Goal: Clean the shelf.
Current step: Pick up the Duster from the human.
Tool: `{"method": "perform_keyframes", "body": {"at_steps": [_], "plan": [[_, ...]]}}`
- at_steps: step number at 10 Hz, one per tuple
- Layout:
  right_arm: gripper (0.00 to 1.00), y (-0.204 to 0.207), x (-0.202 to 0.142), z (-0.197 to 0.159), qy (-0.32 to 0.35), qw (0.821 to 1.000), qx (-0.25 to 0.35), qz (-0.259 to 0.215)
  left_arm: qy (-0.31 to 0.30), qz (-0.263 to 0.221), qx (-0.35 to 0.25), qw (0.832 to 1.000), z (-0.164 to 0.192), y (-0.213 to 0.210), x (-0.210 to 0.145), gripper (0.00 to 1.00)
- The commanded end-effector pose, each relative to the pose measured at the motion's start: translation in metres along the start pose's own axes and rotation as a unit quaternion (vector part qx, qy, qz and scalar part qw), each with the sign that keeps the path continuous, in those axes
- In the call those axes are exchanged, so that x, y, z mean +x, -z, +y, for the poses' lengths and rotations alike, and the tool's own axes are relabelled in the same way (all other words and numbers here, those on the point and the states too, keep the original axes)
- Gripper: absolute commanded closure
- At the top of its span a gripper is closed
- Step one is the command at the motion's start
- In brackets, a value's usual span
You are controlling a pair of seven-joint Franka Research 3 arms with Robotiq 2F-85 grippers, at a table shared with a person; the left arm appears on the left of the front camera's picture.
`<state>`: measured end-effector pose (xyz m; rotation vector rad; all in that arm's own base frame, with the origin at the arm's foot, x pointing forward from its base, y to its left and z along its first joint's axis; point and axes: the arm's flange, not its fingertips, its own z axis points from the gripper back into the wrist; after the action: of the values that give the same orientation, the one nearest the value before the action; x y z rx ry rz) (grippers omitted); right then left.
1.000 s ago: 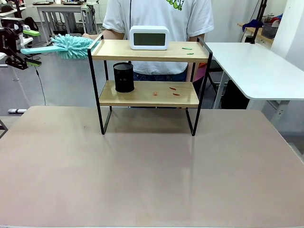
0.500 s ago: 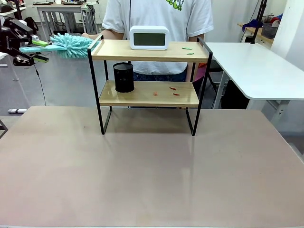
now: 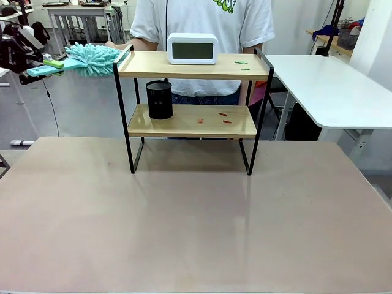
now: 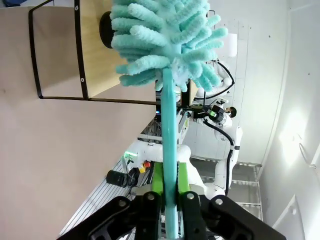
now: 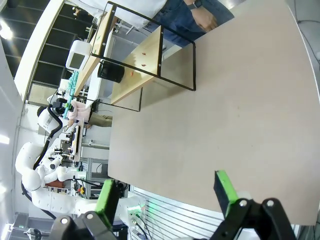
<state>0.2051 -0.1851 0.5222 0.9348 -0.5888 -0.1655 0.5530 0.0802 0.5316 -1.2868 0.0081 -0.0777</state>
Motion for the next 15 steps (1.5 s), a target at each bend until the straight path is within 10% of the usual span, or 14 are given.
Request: {"method": "perform_keyframes", "body": {"at_steps": [1,3,8,11,12,13,15], "plan": [[0.00,-0.001,0.000,0.000,-0.011,1.000,0.010,-0.004,0.024,-0.014,0.019,0.999,-0.003,0.006,-0.014,1.00],[0.00,-0.001,0.000,0.000,-0.011,1.000,0.010,-0.004,0.048,-0.006,0.048,0.998,-0.008,-0.011,-0.047,1.00],[0.00,-0.001,0.000,0.000,-0.011,1.000,0.010,-0.004,0.189,0.073,0.275,0.940,0.011,-0.072,-0.262,1.00],[0.00,-0.001,0.000,0.000,-0.011,1.000,0.010,-0.004,0.259,0.068,0.281,0.921,0.031,-0.052,-0.289,1.00],[0.00,-0.001,0.000,0.000,-0.011,1.000,0.010,-0.004,0.314,0.161,0.300,0.886,0.043,-0.049,-0.285,1.00],[0.00,-0.001,0.000,0.000,-0.011,1.000,0.010,-0.004,0.227,0.088,0.288,0.926,0.024,-0.067,-0.299,1.00],[0.00,-0.001,0.000,0.000,-0.011,1.000,0.010,-0.004,0.227,0.088,0.288,0.926,0.024,-0.067,-0.299,1.00]]}}
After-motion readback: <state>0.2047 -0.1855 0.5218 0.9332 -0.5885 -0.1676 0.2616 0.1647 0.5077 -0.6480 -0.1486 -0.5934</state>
